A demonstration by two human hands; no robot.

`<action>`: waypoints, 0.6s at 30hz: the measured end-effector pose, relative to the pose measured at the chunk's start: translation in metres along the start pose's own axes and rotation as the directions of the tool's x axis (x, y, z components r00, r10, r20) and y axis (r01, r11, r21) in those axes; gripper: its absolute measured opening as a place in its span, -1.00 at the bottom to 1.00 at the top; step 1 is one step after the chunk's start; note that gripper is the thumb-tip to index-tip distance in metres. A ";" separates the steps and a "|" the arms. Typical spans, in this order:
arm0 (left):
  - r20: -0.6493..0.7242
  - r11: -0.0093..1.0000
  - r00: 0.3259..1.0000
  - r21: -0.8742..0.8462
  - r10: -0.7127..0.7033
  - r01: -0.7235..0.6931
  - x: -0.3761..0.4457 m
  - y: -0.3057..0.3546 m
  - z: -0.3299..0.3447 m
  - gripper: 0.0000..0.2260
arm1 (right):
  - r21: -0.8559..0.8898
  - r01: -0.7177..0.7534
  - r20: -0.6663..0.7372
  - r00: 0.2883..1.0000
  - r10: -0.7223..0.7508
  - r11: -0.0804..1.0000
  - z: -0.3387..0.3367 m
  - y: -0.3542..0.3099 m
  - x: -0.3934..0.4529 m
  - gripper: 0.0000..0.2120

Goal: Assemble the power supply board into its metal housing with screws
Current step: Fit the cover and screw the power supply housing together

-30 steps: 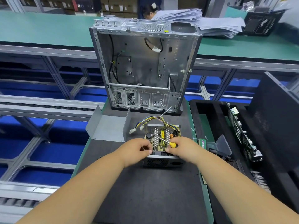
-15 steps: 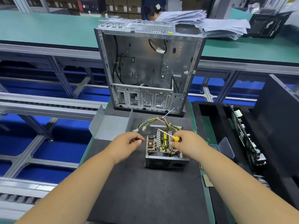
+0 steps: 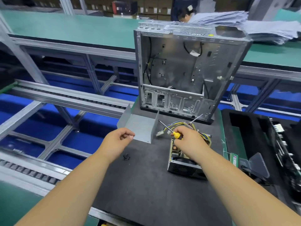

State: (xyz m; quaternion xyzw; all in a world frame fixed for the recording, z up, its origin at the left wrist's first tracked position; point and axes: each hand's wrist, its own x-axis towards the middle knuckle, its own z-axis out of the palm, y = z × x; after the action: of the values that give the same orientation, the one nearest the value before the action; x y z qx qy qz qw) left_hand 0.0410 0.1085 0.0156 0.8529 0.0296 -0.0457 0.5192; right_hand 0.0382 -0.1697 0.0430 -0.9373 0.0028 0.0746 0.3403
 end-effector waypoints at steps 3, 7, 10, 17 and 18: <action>-0.008 1.000 1.000 0.013 -0.020 0.020 -0.006 -0.005 0.006 -0.84 | 0.031 -0.029 0.011 1.000 0.029 0.999 0.004 -0.001 0.003 -0.85; 0.183 0.999 0.982 0.009 0.034 -0.037 -0.009 0.004 0.034 -0.87 | -0.020 -0.043 -0.088 0.995 0.041 0.999 -0.004 0.007 0.004 -0.87; 0.271 0.997 0.959 -0.028 0.077 -0.072 -0.006 0.016 0.060 -0.88 | -0.082 -0.077 -0.314 0.948 0.048 0.994 -0.022 0.023 0.004 -0.89; 0.494 0.985 0.859 0.031 0.135 -0.172 -0.006 0.036 0.108 -0.73 | -0.231 -0.215 -0.245 0.957 0.157 0.949 -0.033 0.047 0.010 -0.74; 0.505 0.979 0.852 0.062 0.136 -0.193 -0.007 0.037 0.110 -0.69 | -0.220 -0.192 -0.247 0.959 0.135 0.956 -0.031 0.049 0.010 -0.78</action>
State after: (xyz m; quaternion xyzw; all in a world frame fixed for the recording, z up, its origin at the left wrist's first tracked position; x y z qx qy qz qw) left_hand 0.0322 -0.0063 -0.0013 0.8389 -0.1808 -0.2211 0.4634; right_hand 0.0496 -0.2268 0.0341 -0.9706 0.1109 -0.0063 0.2134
